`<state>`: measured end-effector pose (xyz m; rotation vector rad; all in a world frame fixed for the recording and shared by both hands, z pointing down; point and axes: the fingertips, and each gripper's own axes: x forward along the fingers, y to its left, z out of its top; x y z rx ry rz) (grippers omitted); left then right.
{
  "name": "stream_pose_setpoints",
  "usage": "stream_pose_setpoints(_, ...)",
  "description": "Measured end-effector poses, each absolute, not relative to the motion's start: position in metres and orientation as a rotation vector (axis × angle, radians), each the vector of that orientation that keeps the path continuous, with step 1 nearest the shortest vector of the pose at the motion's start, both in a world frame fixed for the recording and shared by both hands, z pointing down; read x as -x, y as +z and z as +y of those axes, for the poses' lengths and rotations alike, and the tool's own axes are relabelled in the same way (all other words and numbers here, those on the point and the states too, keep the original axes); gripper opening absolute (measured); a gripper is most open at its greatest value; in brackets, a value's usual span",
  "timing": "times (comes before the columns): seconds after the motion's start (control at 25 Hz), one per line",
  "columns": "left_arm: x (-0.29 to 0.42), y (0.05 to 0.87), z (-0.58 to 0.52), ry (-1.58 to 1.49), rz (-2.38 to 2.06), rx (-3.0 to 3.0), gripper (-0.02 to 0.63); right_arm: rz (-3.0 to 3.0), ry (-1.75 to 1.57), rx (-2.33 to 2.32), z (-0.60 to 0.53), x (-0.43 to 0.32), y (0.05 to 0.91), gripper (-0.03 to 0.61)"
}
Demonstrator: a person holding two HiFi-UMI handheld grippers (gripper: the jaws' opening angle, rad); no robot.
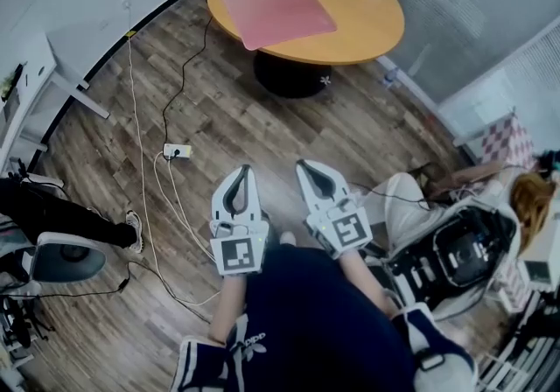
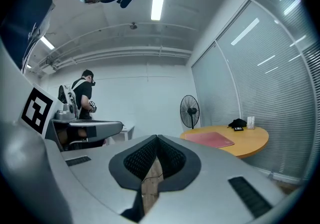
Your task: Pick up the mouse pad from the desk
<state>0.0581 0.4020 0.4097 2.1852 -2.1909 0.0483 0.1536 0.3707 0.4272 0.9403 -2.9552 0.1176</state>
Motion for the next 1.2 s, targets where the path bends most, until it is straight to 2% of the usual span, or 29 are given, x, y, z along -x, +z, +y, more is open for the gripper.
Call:
stream_pose_setpoints(0.48,0.029,0.389,0.312,0.042,-2.064,-2.315,0.005,-2.905,0.1,-1.058,0.292,-0.07,0.411,0.004)
stream_pose_setpoints(1.2,0.071,0.409,0.236,0.009,-2.005,-2.287,0.005,-2.884,0.113,-1.066,0.217,-0.034,0.424,0.004)
